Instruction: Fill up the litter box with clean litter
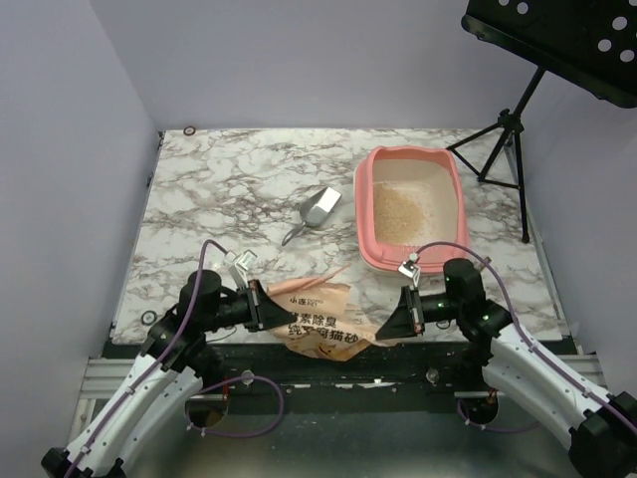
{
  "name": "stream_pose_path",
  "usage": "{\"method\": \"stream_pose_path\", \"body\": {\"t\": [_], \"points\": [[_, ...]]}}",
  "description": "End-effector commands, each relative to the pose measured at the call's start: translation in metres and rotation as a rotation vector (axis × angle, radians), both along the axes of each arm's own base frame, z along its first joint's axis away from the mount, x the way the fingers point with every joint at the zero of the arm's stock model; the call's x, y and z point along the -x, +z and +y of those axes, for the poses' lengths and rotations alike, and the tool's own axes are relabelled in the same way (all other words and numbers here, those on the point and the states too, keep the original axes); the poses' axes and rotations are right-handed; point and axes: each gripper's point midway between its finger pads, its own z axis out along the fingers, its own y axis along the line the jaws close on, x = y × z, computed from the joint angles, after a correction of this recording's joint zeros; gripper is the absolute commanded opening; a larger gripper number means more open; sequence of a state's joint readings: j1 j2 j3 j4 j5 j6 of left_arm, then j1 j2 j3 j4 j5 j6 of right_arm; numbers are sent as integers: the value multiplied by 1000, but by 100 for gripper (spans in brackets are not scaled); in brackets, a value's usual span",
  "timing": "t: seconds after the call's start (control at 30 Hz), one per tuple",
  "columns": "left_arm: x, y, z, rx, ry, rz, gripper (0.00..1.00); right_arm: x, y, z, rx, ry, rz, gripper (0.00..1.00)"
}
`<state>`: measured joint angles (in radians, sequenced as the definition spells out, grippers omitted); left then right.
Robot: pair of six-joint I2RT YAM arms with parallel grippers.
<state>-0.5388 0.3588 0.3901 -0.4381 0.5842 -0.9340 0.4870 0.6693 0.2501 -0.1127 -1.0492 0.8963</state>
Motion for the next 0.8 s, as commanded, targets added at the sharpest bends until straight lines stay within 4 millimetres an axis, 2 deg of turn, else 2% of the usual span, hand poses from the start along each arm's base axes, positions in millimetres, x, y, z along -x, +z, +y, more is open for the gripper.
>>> {"method": "stream_pose_path", "body": {"t": [0.0,0.17,0.33,0.53,0.57,0.63,0.77], "points": [[29,-13,15,-29,13,156,0,29,-8,-9,1,69,233,0],[57,-31,24,-39,-30,240,0,41,-19,-13,6,79,322,0],[77,-47,24,8,-62,335,0,49,-39,-18,31,57,373,0],[79,-50,23,5,-83,342,0,35,-26,-14,49,65,238,0],[78,-51,23,-8,-84,341,0,30,-23,-13,69,64,192,2],[77,-49,23,-20,-87,335,0,19,-18,-14,123,57,96,19],[75,-47,22,-18,-91,336,0,-8,2,-17,237,48,-130,34]]}}
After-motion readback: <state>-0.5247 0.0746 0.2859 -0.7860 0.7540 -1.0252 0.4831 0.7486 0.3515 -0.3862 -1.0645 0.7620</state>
